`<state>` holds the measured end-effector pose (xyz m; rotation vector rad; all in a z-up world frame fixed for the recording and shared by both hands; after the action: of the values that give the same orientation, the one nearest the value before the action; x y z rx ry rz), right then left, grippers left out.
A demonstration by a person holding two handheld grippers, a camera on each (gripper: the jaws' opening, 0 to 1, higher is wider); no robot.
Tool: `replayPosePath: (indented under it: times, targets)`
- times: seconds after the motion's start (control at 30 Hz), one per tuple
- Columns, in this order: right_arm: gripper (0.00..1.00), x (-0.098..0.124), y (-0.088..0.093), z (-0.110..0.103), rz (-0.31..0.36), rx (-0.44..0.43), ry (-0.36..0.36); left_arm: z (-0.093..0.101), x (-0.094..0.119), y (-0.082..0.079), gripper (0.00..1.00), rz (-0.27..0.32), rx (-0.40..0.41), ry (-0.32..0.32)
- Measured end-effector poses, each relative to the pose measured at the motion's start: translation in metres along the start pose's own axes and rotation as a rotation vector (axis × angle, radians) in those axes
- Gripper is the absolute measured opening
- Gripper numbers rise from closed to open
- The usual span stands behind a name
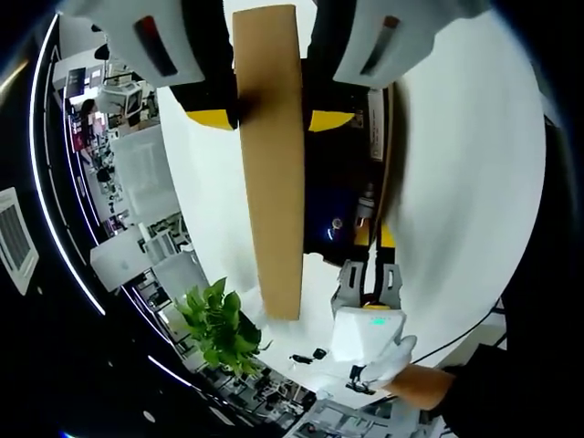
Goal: Operate the shoe box by opening the lid, removing the specified soft item, and placing it in the target area until the item is outside and the box remains undamaged.
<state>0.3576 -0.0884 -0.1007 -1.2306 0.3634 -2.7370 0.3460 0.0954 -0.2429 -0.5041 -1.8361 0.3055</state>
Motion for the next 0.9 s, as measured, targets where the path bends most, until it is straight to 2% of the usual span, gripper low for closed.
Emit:
replayPosePath:
  times: [0.5, 0.77, 0.87, 0.9]
  targets:
    - [0.28, -0.005, -0.001, 0.013, -0.004, -0.001, 0.06, 0.0, 0.0, 0.0, 0.09, 0.005, 0.01, 0.011]
    - [0.26, -0.011, -0.002, 0.02, -0.04, 0.046, 0.124, -0.001, 0.0, 0.0, 0.09, 0.009, 0.008, 0.008]
    - [0.25, -0.013, -0.001, 0.026, -0.067, 0.081, 0.202, -0.001, 0.0, 0.0, 0.09, 0.011, 0.007, 0.009]
    - [0.25, -0.013, -0.001, 0.026, -0.07, 0.084, 0.208, -0.001, 0.0, 0.0, 0.09, 0.011, 0.007, 0.009]
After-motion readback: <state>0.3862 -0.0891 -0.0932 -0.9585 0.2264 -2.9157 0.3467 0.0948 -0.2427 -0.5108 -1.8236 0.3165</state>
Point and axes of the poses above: the point that each gripper's makers call its tool centre point, and the gripper's own axes: x roughly backward along the fingers, z roughly to its right, y roughly out of its underside, the point moved 6 cm from there along x, roughly backward along the fingers, and after that the axes turned 10 degrees about -z, right-handed, at the moved point
